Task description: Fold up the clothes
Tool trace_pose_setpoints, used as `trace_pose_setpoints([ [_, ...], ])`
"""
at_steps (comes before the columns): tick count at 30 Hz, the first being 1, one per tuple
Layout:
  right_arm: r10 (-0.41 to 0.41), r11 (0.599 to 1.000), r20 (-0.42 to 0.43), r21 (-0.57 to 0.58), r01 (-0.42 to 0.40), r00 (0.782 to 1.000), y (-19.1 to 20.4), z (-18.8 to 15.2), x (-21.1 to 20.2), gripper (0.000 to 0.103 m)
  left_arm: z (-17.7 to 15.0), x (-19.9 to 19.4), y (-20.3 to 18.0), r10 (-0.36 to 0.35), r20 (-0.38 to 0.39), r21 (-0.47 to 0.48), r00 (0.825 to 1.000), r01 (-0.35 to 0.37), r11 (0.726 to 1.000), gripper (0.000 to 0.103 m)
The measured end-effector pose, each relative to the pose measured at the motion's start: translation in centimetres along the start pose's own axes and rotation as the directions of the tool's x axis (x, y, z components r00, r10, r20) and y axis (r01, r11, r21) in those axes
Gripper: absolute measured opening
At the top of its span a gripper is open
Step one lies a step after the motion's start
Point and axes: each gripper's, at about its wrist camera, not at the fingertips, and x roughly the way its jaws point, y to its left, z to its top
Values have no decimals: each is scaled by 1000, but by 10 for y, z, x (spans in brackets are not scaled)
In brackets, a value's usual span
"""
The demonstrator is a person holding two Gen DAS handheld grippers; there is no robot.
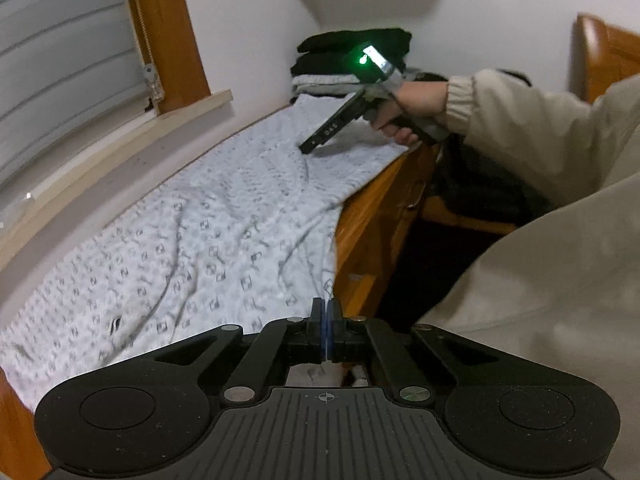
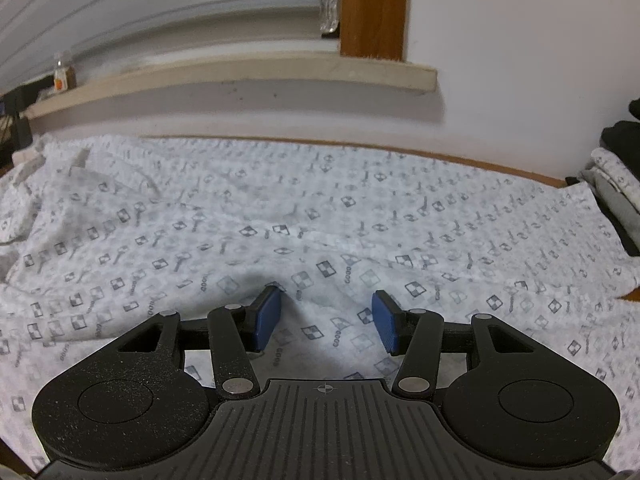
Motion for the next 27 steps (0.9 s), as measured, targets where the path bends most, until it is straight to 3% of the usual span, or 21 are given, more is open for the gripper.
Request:
trace_pose_setpoints([
  [2,-2,1000,-20,-11,2,1000,0,4,1,53,-4,-3,1,-39,-18,5,999,39,999,0],
  [7,-2,1000,-32,-10,2,999,-1,5,1,55,-6,4,17,-40,-8,-72,999,39,997,0],
  [9,-8,1000,-29,-10,7,1000,-1,4,-3,55,-5,5,24,-28,2,-96,1000,28,995,3],
  [12,-27,999,-19,-17,27,999,1,2,-10,55,2,12,30,24,17,-104,1000,-23,994,15],
  [17,-46,999,39,-7,47,998,-10,-15,-54,55,18,48,23,-2,14,-69,1000,3,998,29],
  [20,-53,995,11,-81,54,999,-13,-35,-85,55,24,74,11,-15,-6,-36,1000,15,999,40],
  [27,-22,977,-39,-212,13,999,-12,-75,-140,53,26,110,-5,47,-35,46,998,-46,998,42],
])
